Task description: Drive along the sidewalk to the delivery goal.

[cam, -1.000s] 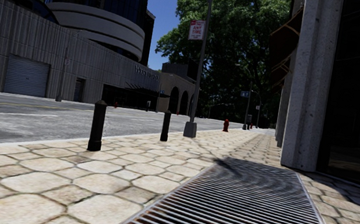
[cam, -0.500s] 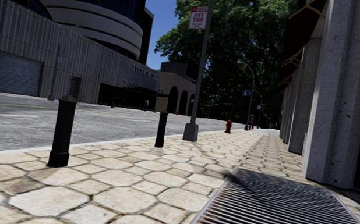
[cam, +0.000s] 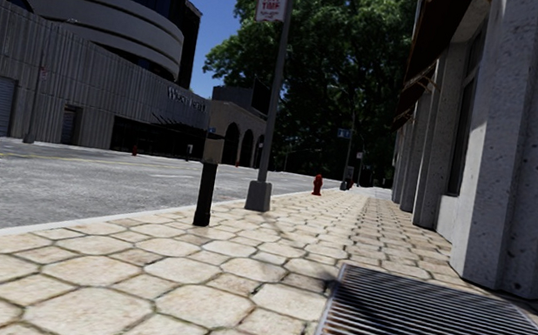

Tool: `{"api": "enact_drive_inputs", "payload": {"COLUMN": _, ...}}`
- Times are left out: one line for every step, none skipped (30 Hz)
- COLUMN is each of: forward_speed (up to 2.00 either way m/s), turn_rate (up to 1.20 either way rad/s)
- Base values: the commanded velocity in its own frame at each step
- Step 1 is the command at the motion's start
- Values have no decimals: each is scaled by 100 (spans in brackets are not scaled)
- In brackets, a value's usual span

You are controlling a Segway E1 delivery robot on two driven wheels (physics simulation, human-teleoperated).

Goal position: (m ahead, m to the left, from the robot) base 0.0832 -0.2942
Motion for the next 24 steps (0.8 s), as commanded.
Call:
{"api": "enact_drive_inputs", "payload": {"forward_speed": 124, "turn_rate": -31}}
{"api": "enact_drive_inputs", "payload": {"forward_speed": 124, "turn_rate": -31}}
{"api": "enact_drive_inputs", "payload": {"forward_speed": 122, "turn_rate": -31}}
{"api": "enact_drive_inputs", "payload": {"forward_speed": 109, "turn_rate": -31}}
{"api": "enact_drive_inputs", "payload": {"forward_speed": 79, "turn_rate": 0}}
{"api": "enact_drive_inputs", "payload": {"forward_speed": 1, "turn_rate": 0}}
{"api": "enact_drive_inputs", "payload": {"forward_speed": 0, "turn_rate": 0}}
{"api": "enact_drive_inputs", "payload": {"forward_speed": 0, "turn_rate": 0}}
{"api": "enact_drive_inputs", "payload": {"forward_speed": 0, "turn_rate": 0}}
{"api": "enact_drive_inputs", "payload": {"forward_speed": 0, "turn_rate": 0}}
{"api": "enact_drive_inputs", "payload": {"forward_speed": 0, "turn_rate": 0}}
{"api": "enact_drive_inputs", "payload": {"forward_speed": 0, "turn_rate": 0}}
{"api": "enact_drive_inputs", "payload": {"forward_speed": 0, "turn_rate": 0}}
{"api": "enact_drive_inputs", "payload": {"forward_speed": 0, "turn_rate": 0}}
{"api": "enact_drive_inputs", "payload": {"forward_speed": 0, "turn_rate": 0}}
{"api": "enact_drive_inputs", "payload": {"forward_speed": 0, "turn_rate": 0}}
{"api": "enact_drive_inputs", "payload": {"forward_speed": 0, "turn_rate": 0}}
{"api": "enact_drive_inputs", "payload": {"forward_speed": 0, "turn_rate": 0}}
{"api": "enact_drive_inputs", "payload": {"forward_speed": 0, "turn_rate": 0}}
{"api": "enact_drive_inputs", "payload": {"forward_speed": 0, "turn_rate": 0}}
{"api": "enact_drive_inputs", "payload": {"forward_speed": 0, "turn_rate": 0}}
{"api": "enact_drive_inputs", "payload": {"forward_speed": 0, "turn_rate": 0}}
{"api": "enact_drive_inputs", "payload": {"forward_speed": 0, "turn_rate": 0}}
{"api": "enact_drive_inputs", "payload": {"forward_speed": 0, "turn_rate": 0}}
